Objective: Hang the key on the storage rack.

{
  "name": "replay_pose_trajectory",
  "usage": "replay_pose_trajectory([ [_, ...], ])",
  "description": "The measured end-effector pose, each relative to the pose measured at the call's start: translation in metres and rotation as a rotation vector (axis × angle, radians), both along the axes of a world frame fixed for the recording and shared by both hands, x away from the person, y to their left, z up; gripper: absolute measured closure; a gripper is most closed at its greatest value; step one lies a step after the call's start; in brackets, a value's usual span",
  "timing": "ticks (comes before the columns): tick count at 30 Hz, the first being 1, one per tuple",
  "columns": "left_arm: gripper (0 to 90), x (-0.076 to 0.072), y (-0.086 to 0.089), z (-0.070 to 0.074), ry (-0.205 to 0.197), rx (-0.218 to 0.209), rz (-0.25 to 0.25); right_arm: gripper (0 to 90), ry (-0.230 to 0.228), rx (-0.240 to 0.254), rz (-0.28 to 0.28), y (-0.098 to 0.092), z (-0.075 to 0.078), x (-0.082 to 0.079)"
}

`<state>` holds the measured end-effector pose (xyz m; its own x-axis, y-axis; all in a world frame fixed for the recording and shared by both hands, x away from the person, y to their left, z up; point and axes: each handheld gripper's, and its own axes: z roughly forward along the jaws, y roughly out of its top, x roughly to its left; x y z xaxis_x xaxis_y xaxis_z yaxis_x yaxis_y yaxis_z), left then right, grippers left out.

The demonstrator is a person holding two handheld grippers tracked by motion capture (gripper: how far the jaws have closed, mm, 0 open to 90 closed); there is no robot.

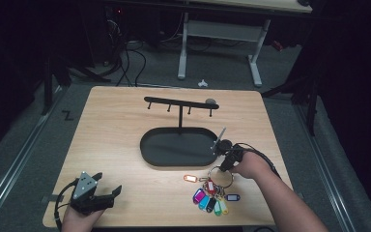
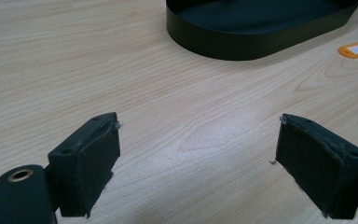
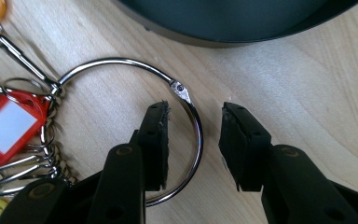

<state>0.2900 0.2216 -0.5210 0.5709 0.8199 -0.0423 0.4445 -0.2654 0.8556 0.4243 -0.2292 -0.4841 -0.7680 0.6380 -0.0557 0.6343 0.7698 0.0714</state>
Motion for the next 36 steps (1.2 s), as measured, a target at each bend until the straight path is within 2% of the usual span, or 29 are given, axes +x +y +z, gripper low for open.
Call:
replay_pose_trajectory([
  [3,14.5,0.0006,0.0021,0.0007,0.000,0.000,0.002,63.9,0.025,0.003,0.029,0.0009,-0.0035,0.0036],
  [8,14.4,0.0010,0.0020,0.0007,0.000,-0.008,0.002,66.7,0.039,0.017,0.036,0.0024,-0.0042,0.0074],
  [16,14.7,-0.0010,0.0038,0.0014,0.001,-0.014,0.003,71.7,0.082,-0.022,0.038,0.0051,-0.0039,0.0103],
  [19,14.8,-0.0015,0.0029,0.0006,0.004,-0.007,0.000,79.2,0.101,-0.036,0.017,0.0063,-0.0037,0.0103],
  [24,14.9,-0.0017,0.0039,0.0007,0.006,-0.010,0.004,85.9,0.110,-0.035,0.038,0.0077,-0.0041,0.0087],
  [31,15.0,-0.0018,0.0016,0.0003,0.012,-0.004,-0.009,86.2,0.123,-0.029,0.014,0.0072,-0.0041,0.0096],
  [36,15.0,-0.0012,0.0031,0.0000,0.015,-0.016,-0.007,86.4,0.119,-0.028,0.031,0.0065,-0.0047,0.0105],
])
